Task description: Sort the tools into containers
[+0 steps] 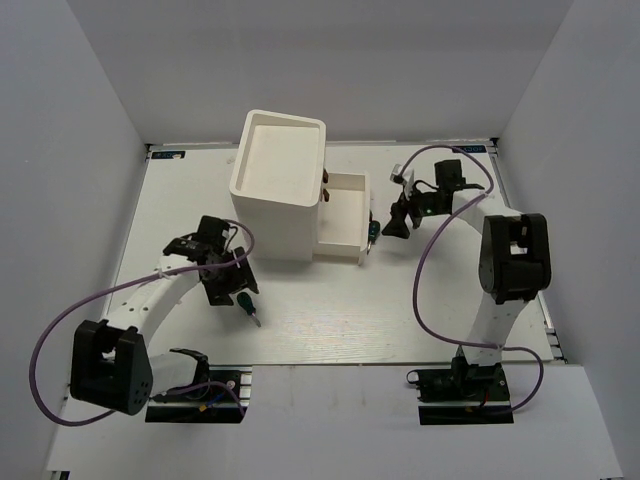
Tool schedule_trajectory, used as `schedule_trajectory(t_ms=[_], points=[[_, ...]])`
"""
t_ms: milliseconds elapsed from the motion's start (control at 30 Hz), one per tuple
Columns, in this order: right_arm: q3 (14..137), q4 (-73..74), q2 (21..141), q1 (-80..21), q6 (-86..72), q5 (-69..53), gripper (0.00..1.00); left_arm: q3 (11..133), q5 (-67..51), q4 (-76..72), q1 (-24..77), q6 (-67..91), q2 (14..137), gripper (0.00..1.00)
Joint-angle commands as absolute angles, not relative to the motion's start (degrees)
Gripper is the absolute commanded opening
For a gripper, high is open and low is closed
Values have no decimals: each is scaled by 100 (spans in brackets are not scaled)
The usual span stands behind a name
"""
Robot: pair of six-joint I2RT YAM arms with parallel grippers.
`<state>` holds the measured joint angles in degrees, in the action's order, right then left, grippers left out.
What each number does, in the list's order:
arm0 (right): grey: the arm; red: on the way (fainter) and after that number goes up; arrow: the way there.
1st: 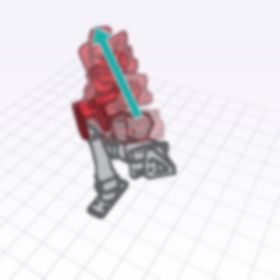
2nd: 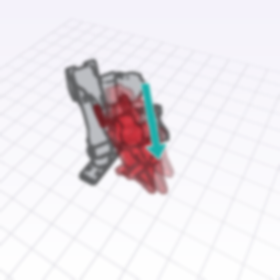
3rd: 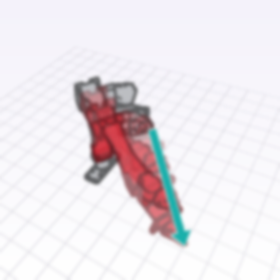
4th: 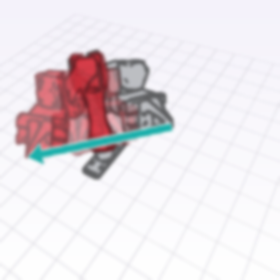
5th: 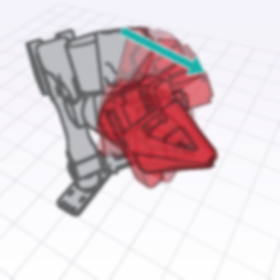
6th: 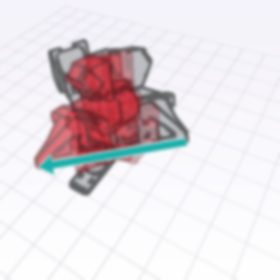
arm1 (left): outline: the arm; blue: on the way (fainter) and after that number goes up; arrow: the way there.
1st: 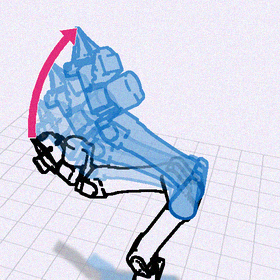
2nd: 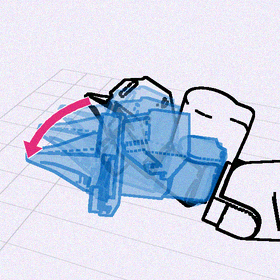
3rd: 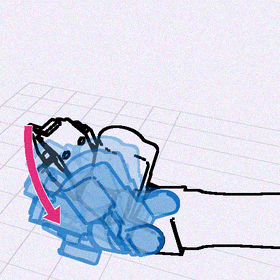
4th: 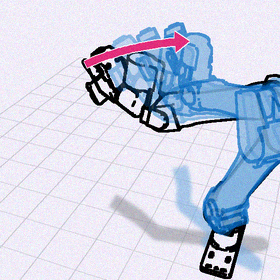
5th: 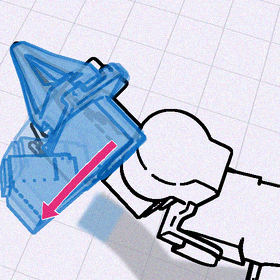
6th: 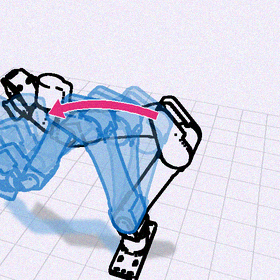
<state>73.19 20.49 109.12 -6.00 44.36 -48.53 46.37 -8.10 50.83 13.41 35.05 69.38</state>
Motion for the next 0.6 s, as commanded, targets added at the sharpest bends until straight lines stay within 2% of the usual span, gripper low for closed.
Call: schedule_trajectory(t_ms=[0,267,567], points=[[7146,1670,10451,-536,3955,-5053,84,4509,25,4878,1713,4121,6961,78],[6935,1556,10152,-352,3604,-5247,84,4079,1220,4326,2232,5017,7039,77],[6767,1494,9984,-167,3454,-5335,84,4078,1608,4008,2724,5476,7883,70]])
